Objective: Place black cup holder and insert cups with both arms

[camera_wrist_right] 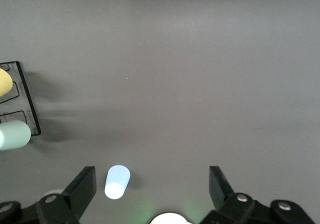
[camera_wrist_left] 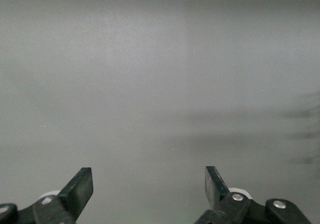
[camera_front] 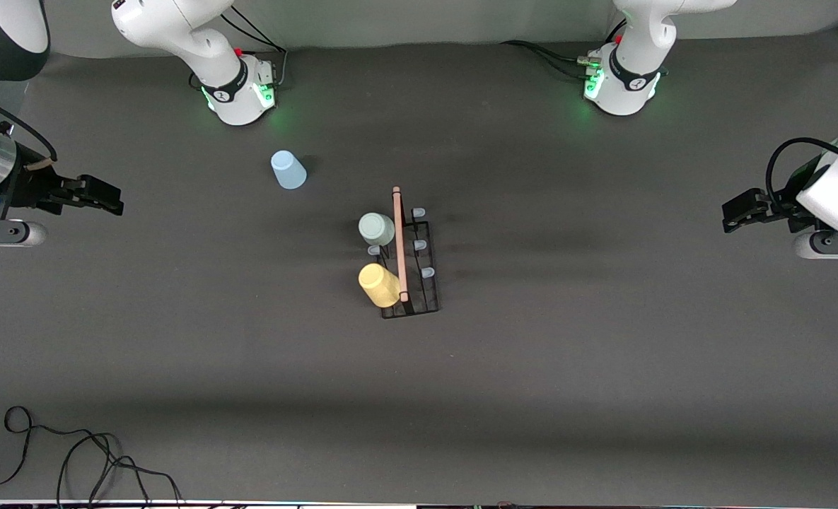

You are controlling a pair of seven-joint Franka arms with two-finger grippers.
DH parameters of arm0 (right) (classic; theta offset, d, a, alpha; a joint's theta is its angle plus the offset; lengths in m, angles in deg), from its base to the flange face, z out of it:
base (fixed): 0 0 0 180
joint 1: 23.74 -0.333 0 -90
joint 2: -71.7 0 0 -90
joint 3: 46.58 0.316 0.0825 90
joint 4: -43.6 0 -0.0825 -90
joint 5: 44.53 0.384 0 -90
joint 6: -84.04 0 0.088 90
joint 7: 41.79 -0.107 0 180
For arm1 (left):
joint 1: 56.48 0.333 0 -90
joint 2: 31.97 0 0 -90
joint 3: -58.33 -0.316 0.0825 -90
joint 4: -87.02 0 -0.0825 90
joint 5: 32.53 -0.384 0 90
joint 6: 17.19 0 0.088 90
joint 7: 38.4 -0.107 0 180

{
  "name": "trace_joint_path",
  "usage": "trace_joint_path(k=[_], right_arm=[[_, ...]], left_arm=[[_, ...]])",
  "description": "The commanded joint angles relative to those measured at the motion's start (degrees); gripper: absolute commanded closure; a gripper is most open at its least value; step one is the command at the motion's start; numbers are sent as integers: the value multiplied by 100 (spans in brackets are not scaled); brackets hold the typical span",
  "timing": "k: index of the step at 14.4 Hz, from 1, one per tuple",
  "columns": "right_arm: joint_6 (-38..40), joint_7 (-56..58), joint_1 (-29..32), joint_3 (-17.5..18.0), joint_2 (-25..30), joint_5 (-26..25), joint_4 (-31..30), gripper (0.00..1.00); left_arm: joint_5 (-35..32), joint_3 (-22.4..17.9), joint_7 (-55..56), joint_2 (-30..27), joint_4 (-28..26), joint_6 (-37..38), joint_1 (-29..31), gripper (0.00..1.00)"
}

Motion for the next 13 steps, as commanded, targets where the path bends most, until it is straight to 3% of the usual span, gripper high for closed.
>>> trace_joint_path(k=[1, 5, 7, 13], right_arm=[[-283, 111, -138, 17, 98, -129, -211, 1], [-327, 111, -209, 8, 151, -155, -299, 0], [-327, 111, -78, 174, 151, -225, -308, 0], [-327, 111, 2177, 2430, 335, -348, -440, 1]], left_arm=[[-18, -32, 62, -134, -50, 76, -59, 0], [-18, -32, 62, -143, -50, 76, -59, 0], [-18, -32, 62, -143, -59, 85, -59, 0], [-18, -32, 62, -143, -59, 68, -76, 0]])
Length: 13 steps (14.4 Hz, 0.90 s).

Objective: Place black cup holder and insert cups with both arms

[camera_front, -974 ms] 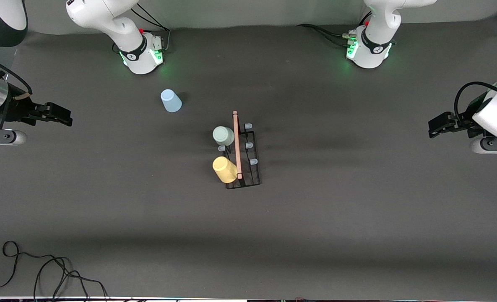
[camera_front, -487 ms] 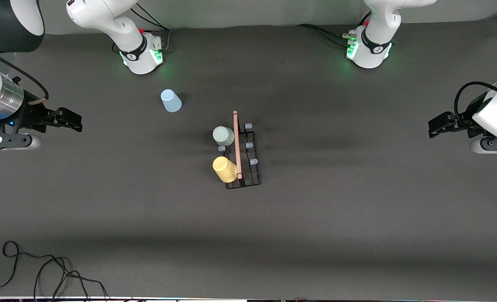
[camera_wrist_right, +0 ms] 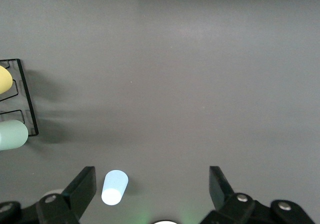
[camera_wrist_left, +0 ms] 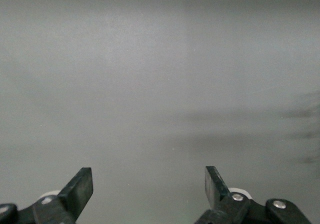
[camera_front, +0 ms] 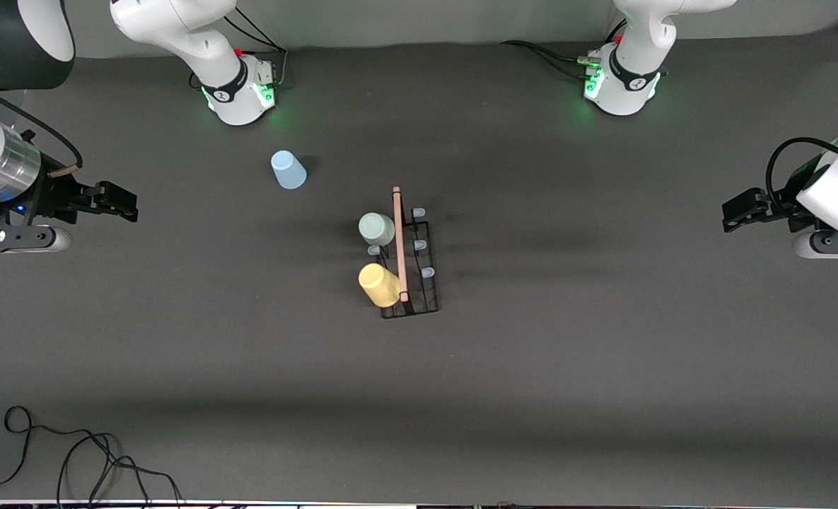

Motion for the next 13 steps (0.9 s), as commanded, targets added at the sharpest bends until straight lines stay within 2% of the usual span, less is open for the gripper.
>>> trace_joint_path(k=[1, 3, 9, 13], right_arm=[[-130, 100, 935, 937, 276, -153, -275, 0], [-200, 109, 1314, 1272, 355, -153, -362, 0], [-552, 485, 1351, 1248, 461, -144, -530, 0], [-526, 496, 1377, 1081, 330, -109, -250, 0]], left_arm=[[-18, -32, 62, -140, -59, 60, -75, 0], [-18, -32, 62, -140, -59, 60, -75, 0], [-18, -41, 62, -131, -68, 51, -66, 0], [-18, -32, 62, -131, -68, 51, -66, 0]])
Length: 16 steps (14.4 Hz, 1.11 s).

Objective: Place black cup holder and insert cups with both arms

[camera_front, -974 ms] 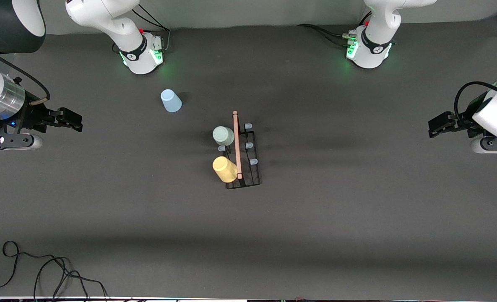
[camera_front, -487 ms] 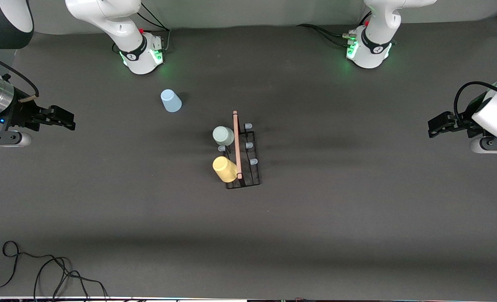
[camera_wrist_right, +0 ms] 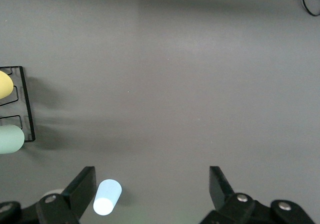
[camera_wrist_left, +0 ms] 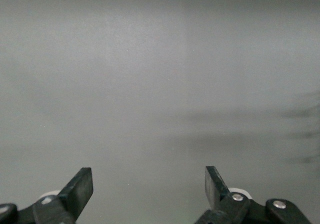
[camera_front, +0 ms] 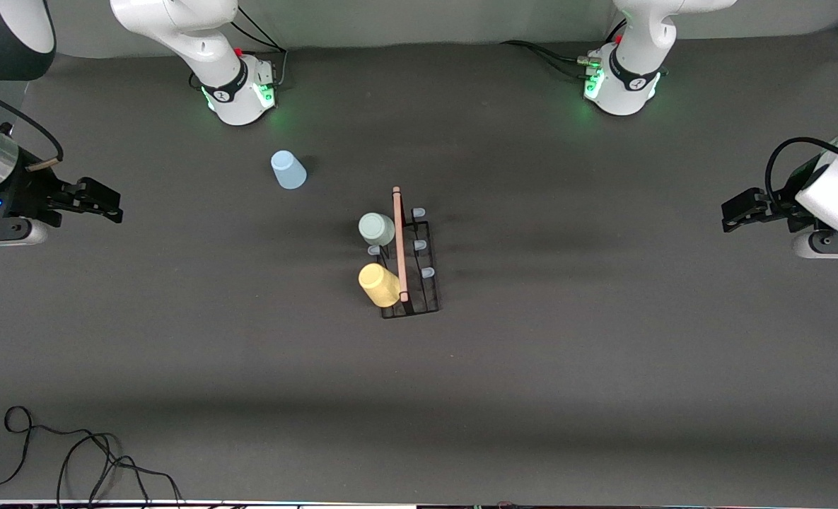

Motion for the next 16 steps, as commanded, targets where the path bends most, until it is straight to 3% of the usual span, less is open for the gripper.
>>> trace_joint_path(k=[1, 7, 11, 16], right_arm=[[-70, 148, 109, -112, 5, -66, 170, 0], [184, 113, 382, -289, 101, 57, 154, 0], [168, 157, 610, -271, 118, 514, 136, 0], [185, 175, 566, -280, 66, 470, 145, 0]], left_arm=[[-18, -44, 62, -131, -68, 51, -70, 0], [-18, -45, 62, -131, -68, 51, -70, 0], [-18, -45, 62, -131, -68, 51, -70, 0], [-18, -36, 62, -131, -68, 51, -70, 0]])
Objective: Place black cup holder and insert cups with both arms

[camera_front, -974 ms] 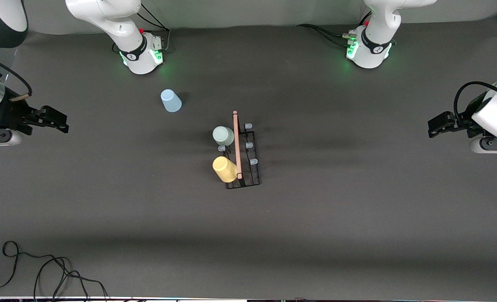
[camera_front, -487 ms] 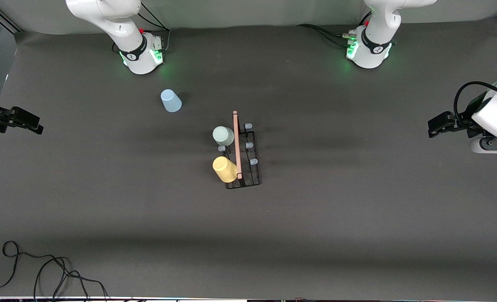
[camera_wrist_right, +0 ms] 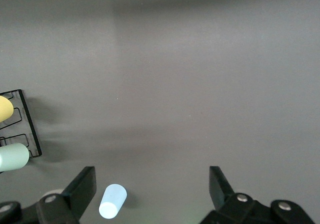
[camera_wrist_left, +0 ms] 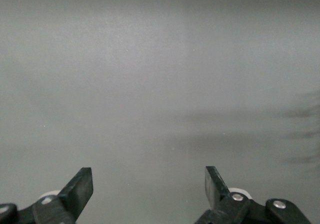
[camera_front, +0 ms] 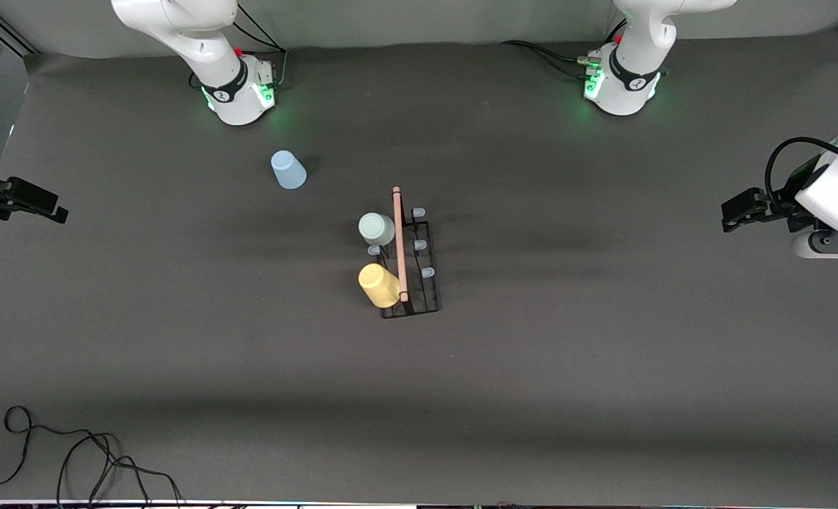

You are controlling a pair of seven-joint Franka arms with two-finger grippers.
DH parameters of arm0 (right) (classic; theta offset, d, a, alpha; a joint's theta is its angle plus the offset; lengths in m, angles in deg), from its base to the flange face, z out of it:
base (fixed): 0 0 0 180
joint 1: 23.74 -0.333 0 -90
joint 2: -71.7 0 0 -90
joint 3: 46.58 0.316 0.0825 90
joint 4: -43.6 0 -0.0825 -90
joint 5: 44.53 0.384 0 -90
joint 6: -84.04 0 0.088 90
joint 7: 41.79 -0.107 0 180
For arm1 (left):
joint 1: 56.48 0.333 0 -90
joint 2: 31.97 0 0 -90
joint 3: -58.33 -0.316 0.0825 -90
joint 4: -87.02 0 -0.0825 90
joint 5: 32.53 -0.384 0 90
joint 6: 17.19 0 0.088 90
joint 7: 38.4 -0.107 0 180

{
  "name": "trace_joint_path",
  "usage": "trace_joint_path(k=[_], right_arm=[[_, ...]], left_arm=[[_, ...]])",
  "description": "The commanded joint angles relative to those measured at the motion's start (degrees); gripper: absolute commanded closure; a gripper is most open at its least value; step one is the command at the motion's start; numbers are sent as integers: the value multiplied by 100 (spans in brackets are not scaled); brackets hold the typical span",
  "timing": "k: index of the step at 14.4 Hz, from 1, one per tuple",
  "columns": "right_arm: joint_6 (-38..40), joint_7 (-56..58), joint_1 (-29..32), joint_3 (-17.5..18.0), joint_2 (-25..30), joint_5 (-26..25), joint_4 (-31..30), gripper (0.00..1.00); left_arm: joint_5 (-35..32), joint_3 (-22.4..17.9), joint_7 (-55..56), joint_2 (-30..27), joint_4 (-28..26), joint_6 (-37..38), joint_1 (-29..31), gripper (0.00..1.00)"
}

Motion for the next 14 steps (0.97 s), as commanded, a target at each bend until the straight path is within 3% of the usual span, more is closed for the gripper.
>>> trace_joint_path(k=[1, 14], right_arm=[[53, 140, -10, 20, 53, 50, -18, 0], [97, 140, -11, 20, 88, 33, -44, 0]], left_arm=[[-18, -45, 62, -131, -68, 51, -69, 0], [-18, -36, 62, -201, -50, 42, -60, 0]])
